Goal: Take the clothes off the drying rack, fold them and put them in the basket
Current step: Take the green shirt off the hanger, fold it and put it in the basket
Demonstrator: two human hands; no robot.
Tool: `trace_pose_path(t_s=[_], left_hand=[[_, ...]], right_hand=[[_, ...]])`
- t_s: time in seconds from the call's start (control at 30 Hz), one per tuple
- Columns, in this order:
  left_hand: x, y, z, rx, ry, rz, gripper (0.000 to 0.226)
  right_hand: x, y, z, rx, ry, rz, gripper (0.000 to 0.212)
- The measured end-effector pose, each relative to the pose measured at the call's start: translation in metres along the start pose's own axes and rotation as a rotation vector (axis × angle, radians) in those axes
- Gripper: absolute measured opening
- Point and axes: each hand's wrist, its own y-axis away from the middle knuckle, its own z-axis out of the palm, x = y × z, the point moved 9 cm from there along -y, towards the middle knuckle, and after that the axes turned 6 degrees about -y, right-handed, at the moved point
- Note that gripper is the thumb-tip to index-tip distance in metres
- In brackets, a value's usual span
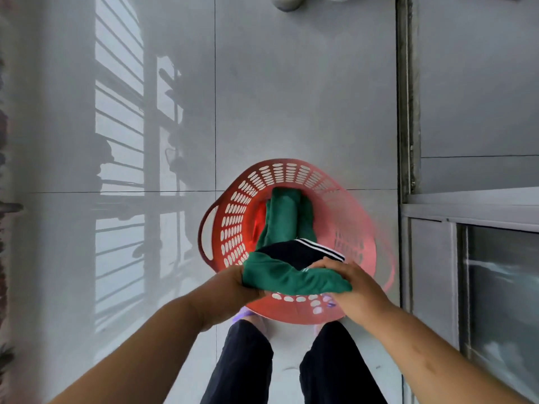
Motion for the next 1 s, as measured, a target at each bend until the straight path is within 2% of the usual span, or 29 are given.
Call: trace_pose_path(t_s=[0.1,0.2,0.27,0.33,0.47,0.57,0.63,0.7,0.83,1.0], left_hand=[[-0.023,-0.023,0.009,-0.011,0.012,-0.051,0.021],[-0.037,-0.043,0.013,-0.028,0.039,-0.088,0.018],[-0.040,-0.056,0.013,-0.038,0.045,-0.108,0.027],[-0.041,-0.070,0.011,-0.040,0.094,-0.132,0.039],[-0.035,-0.103,0.003,-0.027,0.227,-0.103,0.040],[-0.031,-0.128,-0.008,0.029,0.279,-0.081,0.024],[-0.030,-0.146,-0.015,0.062,0.321,-0.074,0.023],[-0.030,-0.164,-0.019,0.074,0.353,-0.065,0.021],[-0.034,-0.194,-0.028,0.141,0.358,-0.052,0.031],[-0.043,-0.226,-0.044,0.343,0.374,-0.010,0.040]], right_hand=[[0.040,-0.019,0.017,-0.051,-0.018,0.134,0.036],[0.064,-0.036,0.024,-0.027,0.054,0.180,0.027],[0.072,-0.045,0.026,-0.028,0.047,0.210,0.013],[0.078,-0.058,0.026,-0.024,0.014,0.229,0.009],[0.089,-0.092,0.021,-0.015,0.083,0.240,0.034],[0.094,-0.119,0.017,0.013,0.104,0.242,0.030],[0.098,-0.139,0.015,0.034,0.091,0.247,0.028],[0.104,-0.158,0.015,0.058,0.105,0.255,0.036],[0.112,-0.189,0.012,0.106,0.143,0.278,0.042],[0.132,-0.227,0.012,0.190,0.059,0.297,0.040]])
